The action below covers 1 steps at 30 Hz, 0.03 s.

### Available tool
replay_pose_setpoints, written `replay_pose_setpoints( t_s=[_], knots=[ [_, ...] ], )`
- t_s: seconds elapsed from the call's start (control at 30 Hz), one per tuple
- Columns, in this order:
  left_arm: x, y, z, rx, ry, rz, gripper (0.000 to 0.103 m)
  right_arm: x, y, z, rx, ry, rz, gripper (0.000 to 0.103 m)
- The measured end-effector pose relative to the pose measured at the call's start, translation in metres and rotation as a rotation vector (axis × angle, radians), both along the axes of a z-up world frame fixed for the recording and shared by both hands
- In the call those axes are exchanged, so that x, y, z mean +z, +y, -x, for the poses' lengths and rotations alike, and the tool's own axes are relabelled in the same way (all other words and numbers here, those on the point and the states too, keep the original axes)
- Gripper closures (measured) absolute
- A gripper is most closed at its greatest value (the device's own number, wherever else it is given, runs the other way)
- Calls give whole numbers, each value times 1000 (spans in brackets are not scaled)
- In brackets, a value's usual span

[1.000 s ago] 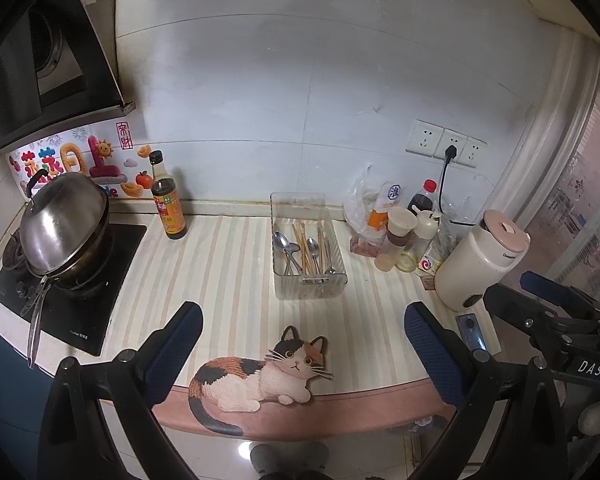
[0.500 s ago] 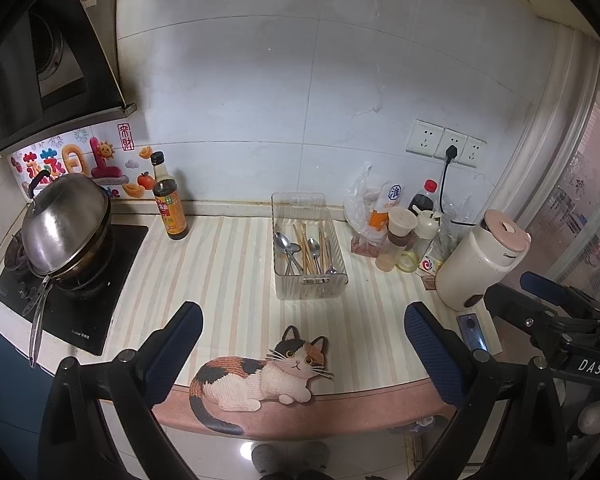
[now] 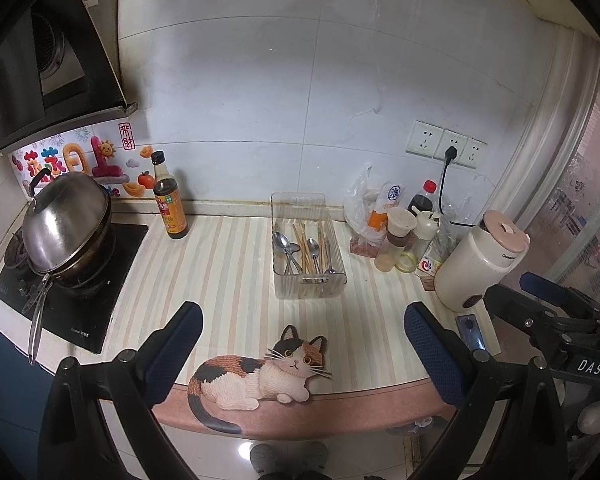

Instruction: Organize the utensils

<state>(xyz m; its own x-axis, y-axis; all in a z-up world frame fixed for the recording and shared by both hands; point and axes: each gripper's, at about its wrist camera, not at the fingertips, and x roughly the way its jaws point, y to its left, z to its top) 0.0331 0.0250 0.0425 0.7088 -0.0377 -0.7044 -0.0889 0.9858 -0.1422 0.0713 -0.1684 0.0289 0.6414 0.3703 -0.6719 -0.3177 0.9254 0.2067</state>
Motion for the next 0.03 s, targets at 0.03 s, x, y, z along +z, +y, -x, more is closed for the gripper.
replay_pose_setpoints(
  t_s=[0.03],
  knots=[
    [0, 0, 0, 0, 0, -1, 0, 0, 0, 0, 0, 0, 0, 0]
  ],
)
